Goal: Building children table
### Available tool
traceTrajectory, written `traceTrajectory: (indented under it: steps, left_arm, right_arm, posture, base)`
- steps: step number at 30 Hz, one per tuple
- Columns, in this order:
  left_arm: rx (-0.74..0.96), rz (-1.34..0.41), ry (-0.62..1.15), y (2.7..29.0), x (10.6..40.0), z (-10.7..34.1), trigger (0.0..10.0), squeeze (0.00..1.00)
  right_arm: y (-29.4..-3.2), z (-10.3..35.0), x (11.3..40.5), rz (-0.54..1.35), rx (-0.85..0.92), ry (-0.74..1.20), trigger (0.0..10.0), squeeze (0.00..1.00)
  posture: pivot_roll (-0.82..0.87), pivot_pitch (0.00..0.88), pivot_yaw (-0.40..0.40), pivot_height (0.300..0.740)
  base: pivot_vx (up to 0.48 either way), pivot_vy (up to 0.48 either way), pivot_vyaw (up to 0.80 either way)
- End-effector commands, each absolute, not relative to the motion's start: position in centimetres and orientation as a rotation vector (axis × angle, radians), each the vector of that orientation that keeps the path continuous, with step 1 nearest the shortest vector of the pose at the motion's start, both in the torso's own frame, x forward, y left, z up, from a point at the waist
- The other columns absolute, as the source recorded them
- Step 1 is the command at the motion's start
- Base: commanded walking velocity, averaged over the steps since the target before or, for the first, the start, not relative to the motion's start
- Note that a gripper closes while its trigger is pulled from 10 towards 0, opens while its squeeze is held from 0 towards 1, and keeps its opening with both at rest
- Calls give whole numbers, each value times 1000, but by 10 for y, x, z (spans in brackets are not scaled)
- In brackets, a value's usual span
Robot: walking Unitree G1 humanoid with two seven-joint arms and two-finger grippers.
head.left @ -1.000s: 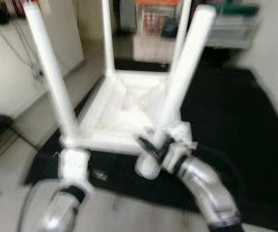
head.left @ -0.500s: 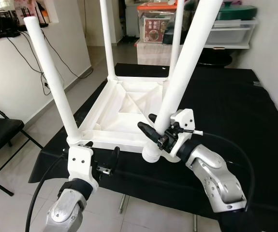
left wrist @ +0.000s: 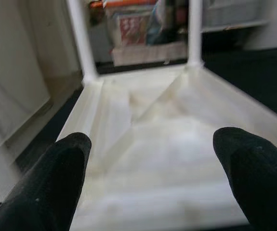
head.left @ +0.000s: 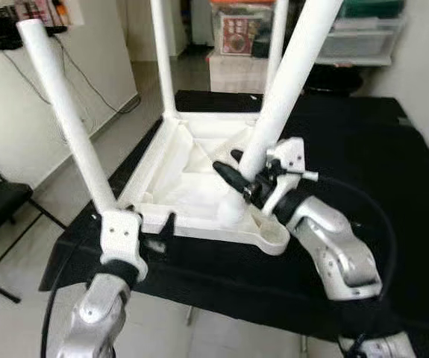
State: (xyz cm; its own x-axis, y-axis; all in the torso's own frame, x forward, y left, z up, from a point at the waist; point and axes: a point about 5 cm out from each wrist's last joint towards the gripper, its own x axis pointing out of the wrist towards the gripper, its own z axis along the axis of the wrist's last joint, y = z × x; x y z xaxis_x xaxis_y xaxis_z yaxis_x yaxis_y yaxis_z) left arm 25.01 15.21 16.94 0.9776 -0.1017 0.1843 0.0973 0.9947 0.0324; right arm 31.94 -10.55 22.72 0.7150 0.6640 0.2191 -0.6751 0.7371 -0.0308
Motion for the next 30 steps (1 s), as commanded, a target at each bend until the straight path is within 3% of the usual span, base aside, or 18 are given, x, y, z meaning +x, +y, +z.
traceTrajectory:
  steps: [1, 17, 30]
  left_arm:
    - [47, -81, -184, 156, 251, 172, 10000, 0]
    - [62, -60, -105, 160, 249, 154, 10000, 0]
    - [47, -30, -109, 160, 250, 157, 10000, 0]
  right_arm:
    - [-104, 236, 319, 766, 53, -252, 10000, 0]
    - [-94, 233, 316, 796, 50, -238, 10000, 0]
    - [-92, 229, 317, 785, 77, -229, 10000, 0]
  posture:
    - [-107, 2, 19, 740]
    - [-98, 6, 15, 740]
    - [-86, 9, 18, 740]
  base:
    - [0, 0, -800]
    - [0, 0, -50]
    - [0, 0, -677]
